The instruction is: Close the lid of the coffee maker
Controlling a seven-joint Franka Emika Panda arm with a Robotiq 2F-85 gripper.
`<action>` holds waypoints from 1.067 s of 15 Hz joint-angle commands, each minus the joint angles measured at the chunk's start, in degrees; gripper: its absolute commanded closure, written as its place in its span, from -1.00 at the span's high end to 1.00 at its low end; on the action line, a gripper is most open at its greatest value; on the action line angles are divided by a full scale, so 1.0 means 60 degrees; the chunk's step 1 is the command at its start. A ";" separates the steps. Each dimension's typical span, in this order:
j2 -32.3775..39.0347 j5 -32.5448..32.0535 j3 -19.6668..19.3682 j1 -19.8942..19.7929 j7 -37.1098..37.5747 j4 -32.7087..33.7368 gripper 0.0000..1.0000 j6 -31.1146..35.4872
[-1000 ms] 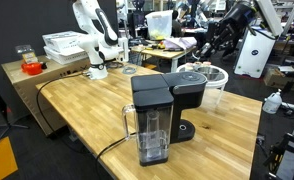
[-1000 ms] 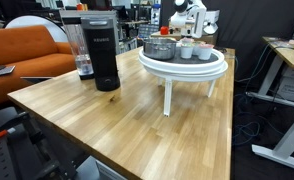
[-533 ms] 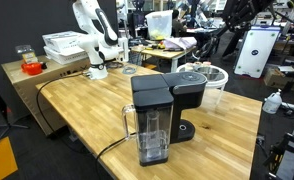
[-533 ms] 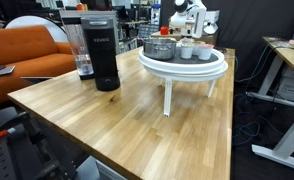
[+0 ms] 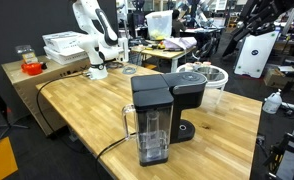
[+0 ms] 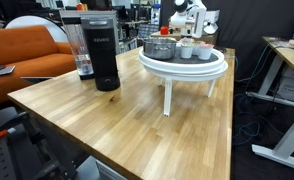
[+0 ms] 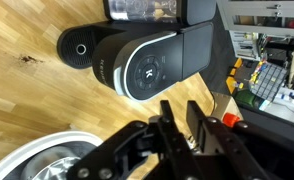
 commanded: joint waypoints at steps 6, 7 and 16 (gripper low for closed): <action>-0.1443 -0.1247 0.0003 -0.0680 0.1557 -0.0803 0.37 -0.0026; -0.1205 -0.1229 -0.0072 -0.0528 0.1329 -0.0686 0.00 0.0003; -0.1381 -0.1221 -0.0066 -0.0540 0.1433 -0.0783 0.37 0.0001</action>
